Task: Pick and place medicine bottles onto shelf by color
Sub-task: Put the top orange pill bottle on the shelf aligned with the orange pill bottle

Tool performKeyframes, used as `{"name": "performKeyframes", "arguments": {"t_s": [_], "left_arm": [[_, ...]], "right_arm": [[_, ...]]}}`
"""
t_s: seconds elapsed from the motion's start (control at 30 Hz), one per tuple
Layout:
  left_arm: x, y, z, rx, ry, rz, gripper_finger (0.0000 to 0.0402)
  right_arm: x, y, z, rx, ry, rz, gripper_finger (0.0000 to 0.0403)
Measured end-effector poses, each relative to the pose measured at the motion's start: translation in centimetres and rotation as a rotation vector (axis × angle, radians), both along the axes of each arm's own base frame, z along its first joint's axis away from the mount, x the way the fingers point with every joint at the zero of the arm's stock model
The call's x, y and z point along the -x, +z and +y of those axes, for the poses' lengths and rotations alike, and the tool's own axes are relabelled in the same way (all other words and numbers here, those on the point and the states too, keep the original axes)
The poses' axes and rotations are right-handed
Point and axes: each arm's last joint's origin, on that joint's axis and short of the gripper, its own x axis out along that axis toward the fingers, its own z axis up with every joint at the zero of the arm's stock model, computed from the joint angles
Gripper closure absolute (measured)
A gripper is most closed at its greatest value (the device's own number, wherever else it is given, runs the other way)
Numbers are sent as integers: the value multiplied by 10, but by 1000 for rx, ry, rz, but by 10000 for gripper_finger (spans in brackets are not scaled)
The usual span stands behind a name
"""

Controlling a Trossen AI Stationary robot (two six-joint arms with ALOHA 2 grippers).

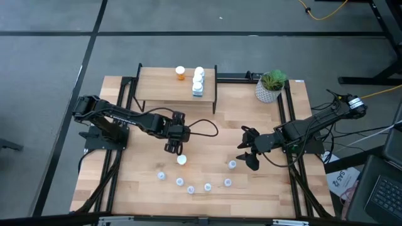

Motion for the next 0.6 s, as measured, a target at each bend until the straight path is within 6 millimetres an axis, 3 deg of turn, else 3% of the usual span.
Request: {"name": "performKeyframes", "arguments": {"t_s": [0.6], "left_arm": [[2, -1, -2, 128, 144, -26, 120]], "right_arm": [[0, 0, 0, 2, 2, 0, 142]]}}
